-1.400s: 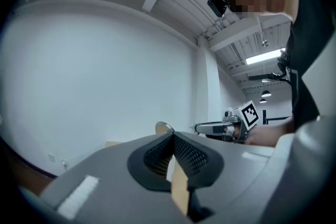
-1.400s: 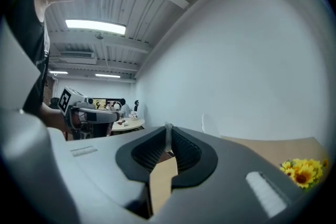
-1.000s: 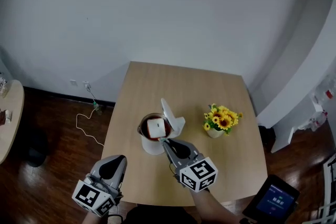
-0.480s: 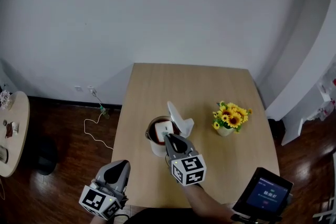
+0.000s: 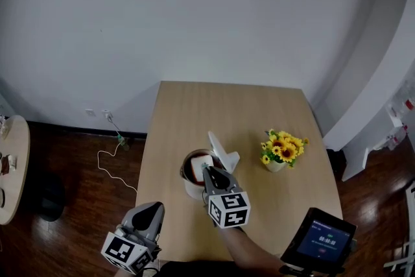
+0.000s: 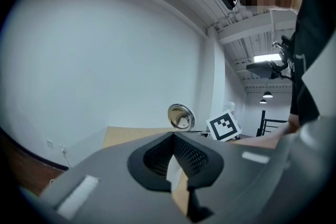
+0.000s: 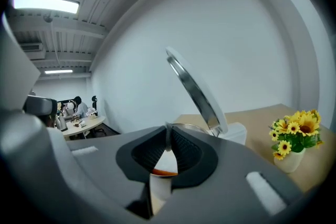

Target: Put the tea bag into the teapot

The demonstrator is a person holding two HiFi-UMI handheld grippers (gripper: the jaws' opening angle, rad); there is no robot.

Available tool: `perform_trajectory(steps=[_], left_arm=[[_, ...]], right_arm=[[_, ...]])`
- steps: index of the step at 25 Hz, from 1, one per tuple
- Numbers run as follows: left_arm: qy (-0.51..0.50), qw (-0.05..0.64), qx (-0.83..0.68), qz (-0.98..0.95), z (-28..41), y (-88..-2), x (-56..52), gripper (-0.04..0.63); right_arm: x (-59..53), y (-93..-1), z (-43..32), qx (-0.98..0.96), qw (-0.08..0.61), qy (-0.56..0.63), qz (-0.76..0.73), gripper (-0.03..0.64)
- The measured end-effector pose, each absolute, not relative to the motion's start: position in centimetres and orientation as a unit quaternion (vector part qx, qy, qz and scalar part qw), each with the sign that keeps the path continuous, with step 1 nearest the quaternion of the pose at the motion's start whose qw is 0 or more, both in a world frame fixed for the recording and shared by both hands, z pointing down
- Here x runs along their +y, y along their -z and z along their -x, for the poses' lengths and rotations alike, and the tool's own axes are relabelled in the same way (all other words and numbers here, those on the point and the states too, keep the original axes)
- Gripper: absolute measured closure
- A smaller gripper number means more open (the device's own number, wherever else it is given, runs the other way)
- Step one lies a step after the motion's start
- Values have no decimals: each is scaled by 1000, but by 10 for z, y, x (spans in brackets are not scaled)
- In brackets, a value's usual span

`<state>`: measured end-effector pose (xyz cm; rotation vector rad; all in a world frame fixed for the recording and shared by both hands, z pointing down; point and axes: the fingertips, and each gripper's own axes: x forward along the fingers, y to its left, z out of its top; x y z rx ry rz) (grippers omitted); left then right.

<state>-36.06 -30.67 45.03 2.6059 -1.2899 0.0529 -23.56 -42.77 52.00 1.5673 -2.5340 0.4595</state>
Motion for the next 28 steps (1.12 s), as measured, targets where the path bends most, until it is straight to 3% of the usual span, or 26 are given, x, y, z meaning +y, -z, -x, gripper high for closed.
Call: perform_trajectory(steps=[12,28], left_arm=[[-9,122,-447,-886,369,-451,-305,591],[-9,109,-441,-891,351,-444,-301,591]], right_arm=[[-433,-520,232,-829,76,-158,-530,546],[-372,-484,232,-880,67,-129,-453,547]])
